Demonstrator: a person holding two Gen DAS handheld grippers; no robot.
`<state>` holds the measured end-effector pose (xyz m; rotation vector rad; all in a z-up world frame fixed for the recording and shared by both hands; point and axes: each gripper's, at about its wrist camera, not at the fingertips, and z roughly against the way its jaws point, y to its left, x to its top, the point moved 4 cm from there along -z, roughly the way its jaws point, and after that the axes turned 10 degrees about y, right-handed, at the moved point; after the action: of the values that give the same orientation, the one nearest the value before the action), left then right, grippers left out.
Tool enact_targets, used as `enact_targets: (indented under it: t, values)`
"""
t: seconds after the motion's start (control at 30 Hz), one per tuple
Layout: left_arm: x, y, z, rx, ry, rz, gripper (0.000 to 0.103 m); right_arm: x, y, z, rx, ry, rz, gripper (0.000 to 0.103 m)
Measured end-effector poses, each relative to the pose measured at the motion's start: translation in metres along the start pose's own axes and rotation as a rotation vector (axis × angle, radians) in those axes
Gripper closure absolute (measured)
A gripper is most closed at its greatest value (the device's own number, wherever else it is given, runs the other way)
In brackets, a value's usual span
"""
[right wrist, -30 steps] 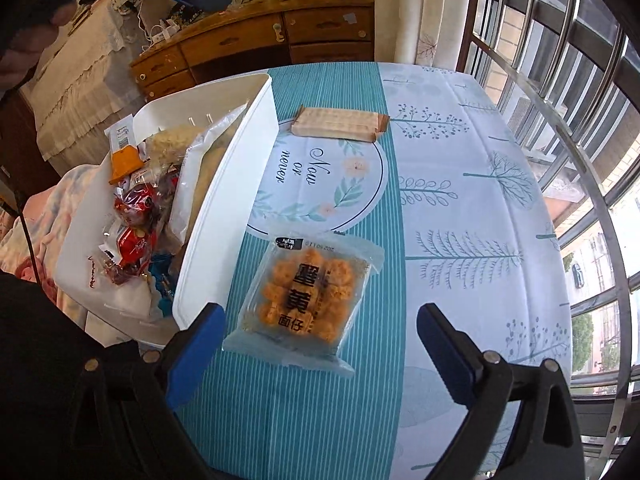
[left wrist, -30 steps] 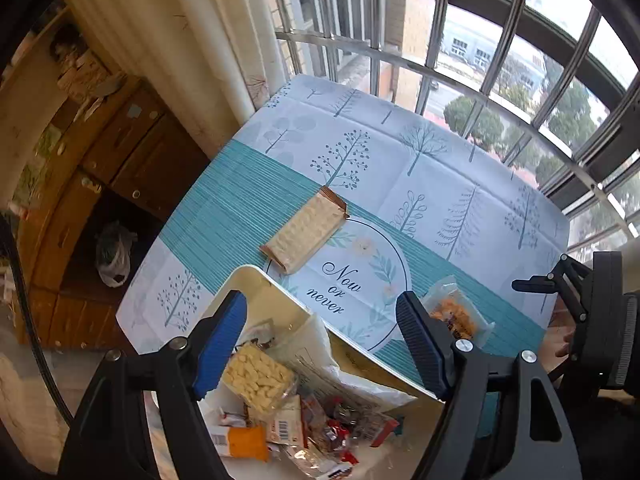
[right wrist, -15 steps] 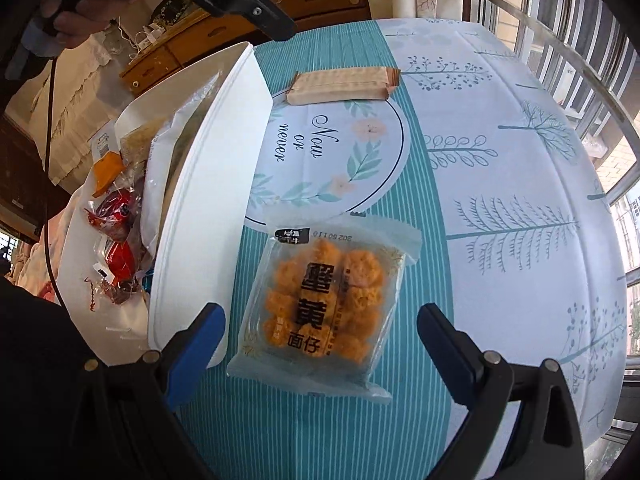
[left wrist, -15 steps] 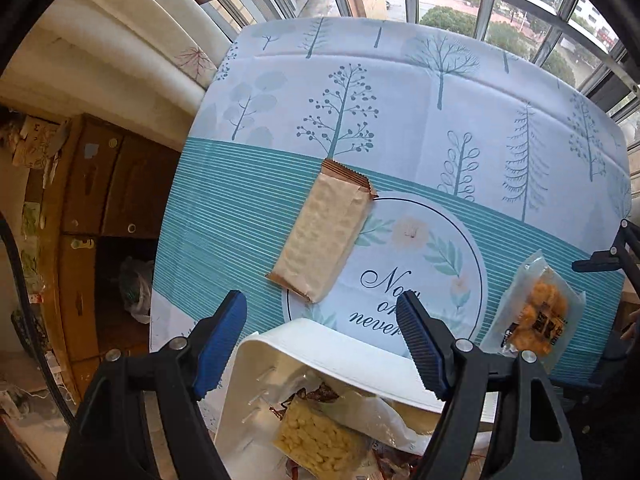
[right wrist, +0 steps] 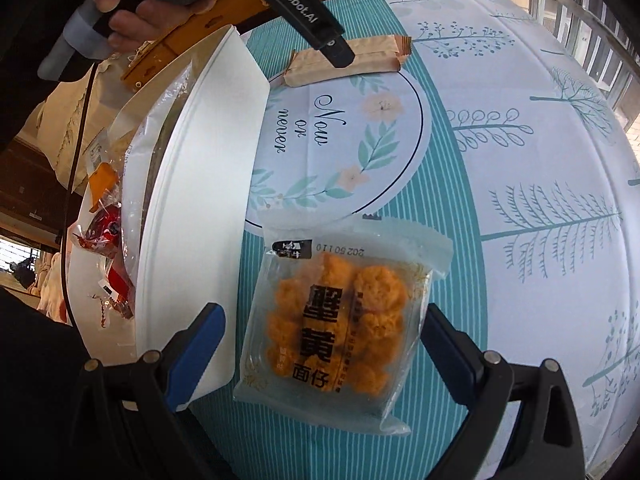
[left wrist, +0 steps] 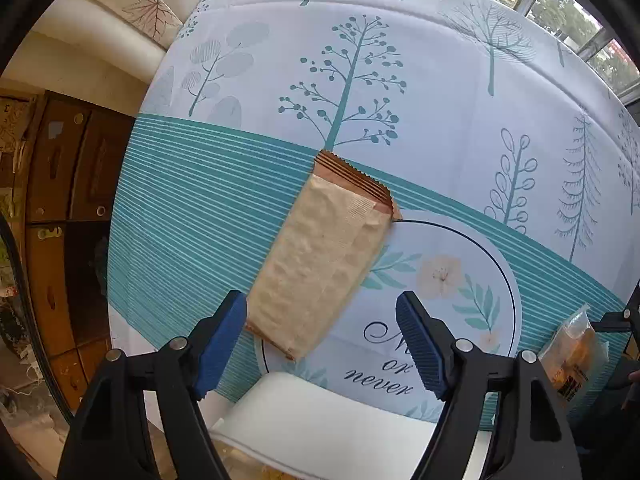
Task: Organize snacks
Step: 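Grasp the tan wafer bar with the left gripper while the right grasps the cookie packet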
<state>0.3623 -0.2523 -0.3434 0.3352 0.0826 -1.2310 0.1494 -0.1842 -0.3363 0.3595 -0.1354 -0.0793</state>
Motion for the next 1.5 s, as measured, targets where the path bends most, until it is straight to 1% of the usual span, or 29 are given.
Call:
enact_targets:
  t: [0.2,0.23,0.3,0.37,0.47,0.57,0.63,0.67,0.7,0.73,0.9,1.1,1.37,1.5]
  values:
    - [0.013,0.005,-0.024,-0.041,0.035,0.02,0.027,0.007,0.002,-0.007,0.028,0.035,0.002,0.006]
    - [0.015,0.006,-0.028,-0.045,0.039,0.024,0.025,0.008,0.002,-0.008,0.029,0.039,0.002,0.006]
    - [0.019,0.009,-0.029,-0.061,0.028,0.037,0.026,0.012,0.003,-0.011,0.028,0.042,0.0,0.006]
    - [0.024,0.012,-0.03,-0.081,0.022,0.048,0.025,0.014,0.002,-0.014,0.022,0.044,-0.007,0.008]
    - [0.028,0.018,-0.033,-0.12,0.006,0.068,0.026,0.018,0.002,-0.017,0.009,0.045,-0.01,0.018]
    - [0.029,0.022,-0.035,-0.149,-0.009,0.078,0.026,0.02,0.0,-0.019,0.015,0.051,-0.008,0.019]
    - [0.026,0.025,-0.035,-0.156,-0.023,0.082,0.03,0.022,-0.001,-0.02,0.013,0.053,-0.009,0.019]
    - [0.024,0.025,-0.034,-0.171,-0.027,0.082,0.033,0.023,-0.002,-0.021,0.012,0.055,-0.009,0.019]
    - [0.022,0.024,-0.035,-0.196,-0.027,0.086,0.04,0.024,-0.002,-0.022,0.01,0.057,-0.008,0.019]
    - [0.021,0.024,-0.036,-0.215,-0.027,0.094,0.041,0.026,-0.001,-0.022,0.009,0.058,-0.008,0.019]
    - [0.016,0.024,-0.037,-0.212,-0.044,0.108,0.042,0.03,0.0,-0.021,0.008,0.066,-0.002,0.02]
    - [0.003,0.016,-0.033,-0.22,-0.043,0.148,0.042,0.03,-0.003,-0.014,0.016,0.063,-0.005,0.021]
    - [0.007,0.024,-0.034,-0.244,-0.023,0.204,0.044,0.032,-0.015,-0.005,0.025,0.042,-0.03,0.024]
    - [0.009,0.021,-0.032,-0.257,-0.017,0.217,0.044,0.032,-0.025,0.003,0.018,0.021,-0.056,0.025]
